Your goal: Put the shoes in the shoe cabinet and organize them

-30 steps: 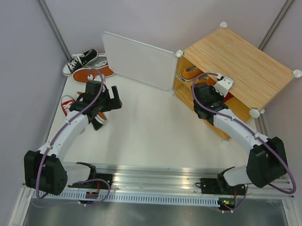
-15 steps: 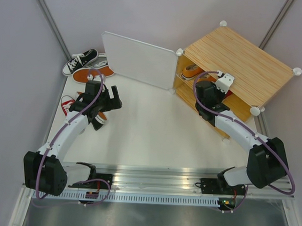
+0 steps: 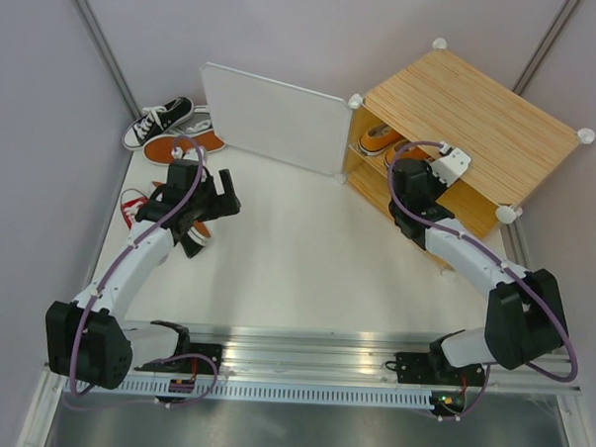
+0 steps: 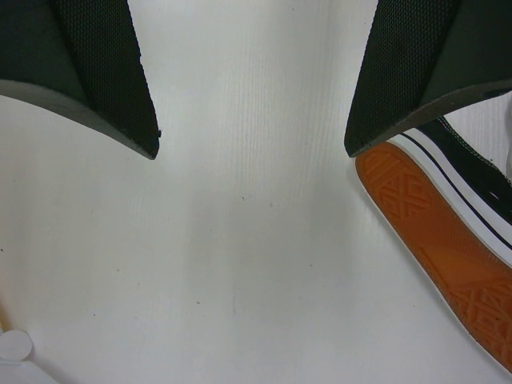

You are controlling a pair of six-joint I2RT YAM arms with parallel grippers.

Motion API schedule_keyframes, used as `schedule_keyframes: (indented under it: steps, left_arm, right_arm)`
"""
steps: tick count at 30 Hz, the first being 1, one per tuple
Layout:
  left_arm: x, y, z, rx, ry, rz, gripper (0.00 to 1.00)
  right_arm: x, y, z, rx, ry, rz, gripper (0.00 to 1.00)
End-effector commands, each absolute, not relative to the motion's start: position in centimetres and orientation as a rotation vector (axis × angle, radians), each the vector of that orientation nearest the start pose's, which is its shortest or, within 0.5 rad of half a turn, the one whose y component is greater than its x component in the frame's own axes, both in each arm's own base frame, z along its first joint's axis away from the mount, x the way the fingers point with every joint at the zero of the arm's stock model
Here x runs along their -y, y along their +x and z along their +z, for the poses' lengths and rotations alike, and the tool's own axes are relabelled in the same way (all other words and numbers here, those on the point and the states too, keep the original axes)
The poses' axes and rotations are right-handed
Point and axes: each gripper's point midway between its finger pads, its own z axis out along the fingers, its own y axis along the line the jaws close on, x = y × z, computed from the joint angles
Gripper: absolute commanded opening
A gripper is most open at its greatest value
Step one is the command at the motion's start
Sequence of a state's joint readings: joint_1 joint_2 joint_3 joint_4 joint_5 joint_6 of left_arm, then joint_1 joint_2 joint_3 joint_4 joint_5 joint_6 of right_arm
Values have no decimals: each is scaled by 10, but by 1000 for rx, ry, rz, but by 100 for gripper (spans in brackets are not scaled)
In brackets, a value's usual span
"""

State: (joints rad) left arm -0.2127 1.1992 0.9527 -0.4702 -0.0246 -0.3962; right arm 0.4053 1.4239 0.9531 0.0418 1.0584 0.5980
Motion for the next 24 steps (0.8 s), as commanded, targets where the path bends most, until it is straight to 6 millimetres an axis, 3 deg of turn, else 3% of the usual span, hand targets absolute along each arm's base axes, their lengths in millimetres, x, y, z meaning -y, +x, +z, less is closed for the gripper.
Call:
schedule_keyframes:
  steps: [1,8,11,12,18,24]
  left_arm:
    - [84,335,187,-2230,-249,-314,100]
    - [85,334,188,-2228,-247,-318,100]
    - [85,334,188,-2228,-247,-318,100]
    - [85,334,188,-2228,-249,-319,100]
    - [85,335,188,-2228,-247,-318,100]
    - [85,335,186,-2234,-248,-315,100]
  right_arm:
    - [-58,428,234,-1530,784,-5,1]
    - [-55,429,232,-1513,837,62,1]
    - [-53,428,229,-1538,837,33,15]
    - [-52,427,228,-1542,840,27,27]
    - [-56,421,228,-1612,790,25,65]
    - [-59,413,233,-1679,761,19,83]
